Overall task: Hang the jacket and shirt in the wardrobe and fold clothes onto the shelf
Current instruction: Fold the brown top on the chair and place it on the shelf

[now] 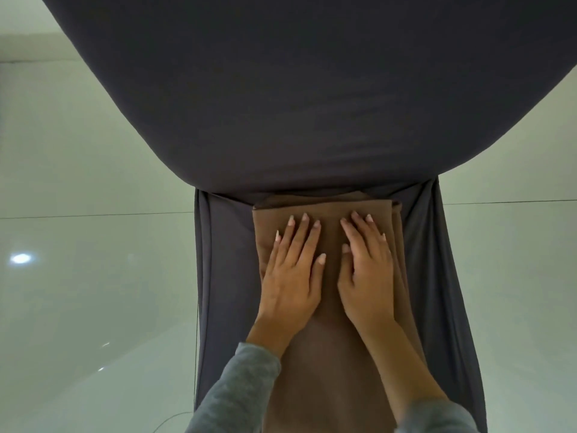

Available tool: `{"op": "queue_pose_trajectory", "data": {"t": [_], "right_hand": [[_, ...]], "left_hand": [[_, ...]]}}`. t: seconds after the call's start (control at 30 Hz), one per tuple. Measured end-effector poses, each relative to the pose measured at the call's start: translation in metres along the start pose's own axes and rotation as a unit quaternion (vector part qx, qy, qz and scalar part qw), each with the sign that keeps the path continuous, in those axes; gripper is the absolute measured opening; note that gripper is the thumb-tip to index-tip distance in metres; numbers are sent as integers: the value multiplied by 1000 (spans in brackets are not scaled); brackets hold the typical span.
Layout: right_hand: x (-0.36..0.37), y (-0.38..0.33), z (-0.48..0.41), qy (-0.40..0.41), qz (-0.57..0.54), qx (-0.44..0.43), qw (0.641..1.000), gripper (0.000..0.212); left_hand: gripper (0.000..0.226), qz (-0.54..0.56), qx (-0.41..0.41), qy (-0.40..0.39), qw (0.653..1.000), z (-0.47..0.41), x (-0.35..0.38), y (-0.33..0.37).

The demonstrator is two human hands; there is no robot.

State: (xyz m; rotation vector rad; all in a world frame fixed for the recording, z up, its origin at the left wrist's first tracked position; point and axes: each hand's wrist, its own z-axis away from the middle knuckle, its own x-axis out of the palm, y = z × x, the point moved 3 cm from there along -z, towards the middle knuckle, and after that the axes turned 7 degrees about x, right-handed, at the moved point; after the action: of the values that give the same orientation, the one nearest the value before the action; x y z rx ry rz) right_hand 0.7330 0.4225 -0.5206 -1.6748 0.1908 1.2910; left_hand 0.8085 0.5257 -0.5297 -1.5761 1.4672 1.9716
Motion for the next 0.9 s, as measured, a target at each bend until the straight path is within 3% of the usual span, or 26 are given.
{"op": "queue_pose_trajectory", "data": {"t": [0.13, 0.47, 0.9], "right_hand": [[6, 19, -1, -40, 112, 36, 992, 56], [-12, 43, 43, -64, 149, 104, 981, 67], [-27, 54, 156, -22, 100, 179, 979, 60]], "left_hand": [[62, -108, -20, -54, 993, 6, 8, -25], [66, -121, -136, -42, 982, 54, 2, -27], [72, -132, -88, -103, 982, 145, -8, -10]]}}
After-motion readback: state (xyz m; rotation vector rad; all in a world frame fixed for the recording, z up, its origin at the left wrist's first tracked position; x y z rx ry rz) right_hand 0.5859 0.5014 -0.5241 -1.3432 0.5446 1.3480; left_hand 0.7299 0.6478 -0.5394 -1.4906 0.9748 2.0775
